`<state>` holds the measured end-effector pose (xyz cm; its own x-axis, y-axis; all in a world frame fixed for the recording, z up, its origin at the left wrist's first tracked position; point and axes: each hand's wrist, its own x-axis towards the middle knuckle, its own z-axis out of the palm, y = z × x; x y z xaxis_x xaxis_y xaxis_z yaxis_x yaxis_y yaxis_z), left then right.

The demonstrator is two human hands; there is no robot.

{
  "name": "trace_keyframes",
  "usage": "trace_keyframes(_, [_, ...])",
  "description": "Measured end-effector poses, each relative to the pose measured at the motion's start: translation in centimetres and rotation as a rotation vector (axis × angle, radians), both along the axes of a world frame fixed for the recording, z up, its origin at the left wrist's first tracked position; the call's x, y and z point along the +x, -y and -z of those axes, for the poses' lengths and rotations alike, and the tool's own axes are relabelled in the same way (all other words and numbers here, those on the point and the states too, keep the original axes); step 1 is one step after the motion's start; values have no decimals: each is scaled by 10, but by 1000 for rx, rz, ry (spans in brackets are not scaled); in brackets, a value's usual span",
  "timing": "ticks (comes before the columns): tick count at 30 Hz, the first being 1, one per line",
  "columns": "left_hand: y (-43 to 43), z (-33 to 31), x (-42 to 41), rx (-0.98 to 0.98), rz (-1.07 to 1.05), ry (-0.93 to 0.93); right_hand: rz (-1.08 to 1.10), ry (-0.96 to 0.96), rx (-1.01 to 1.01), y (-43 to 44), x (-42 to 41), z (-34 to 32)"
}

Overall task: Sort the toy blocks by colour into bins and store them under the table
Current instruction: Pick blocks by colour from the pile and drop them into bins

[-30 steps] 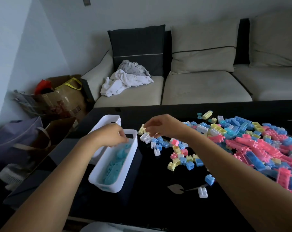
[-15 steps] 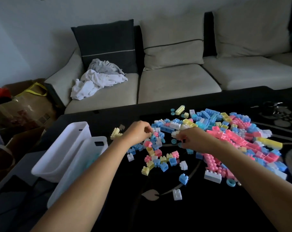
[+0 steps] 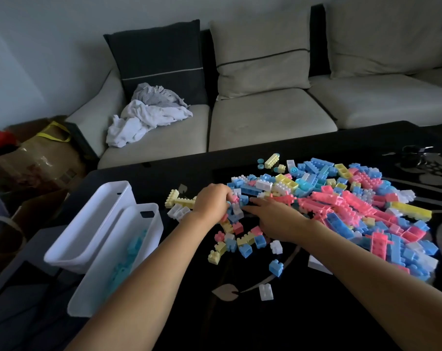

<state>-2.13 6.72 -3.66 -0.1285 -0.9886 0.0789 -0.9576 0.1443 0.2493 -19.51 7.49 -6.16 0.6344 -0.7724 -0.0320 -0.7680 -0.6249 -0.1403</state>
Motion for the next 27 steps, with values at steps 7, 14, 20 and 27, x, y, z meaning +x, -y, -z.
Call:
trace_keyframes(7, [-16, -2, 3, -90, -21, -91, 8, -156, -72, -8, 7, 7])
trace_keyframes(14, [-39, -14, -3, -68, -8, -233, 63, -341, -81, -25, 3, 8])
trace_keyframes(20, [-54, -23, 6, -48, 13, -269, 42, -262, -83, -17, 1, 1])
trace_keyframes(27, [-70, -37, 42, -64, -56, -275, 182, 111, 5, -6, 1, -28])
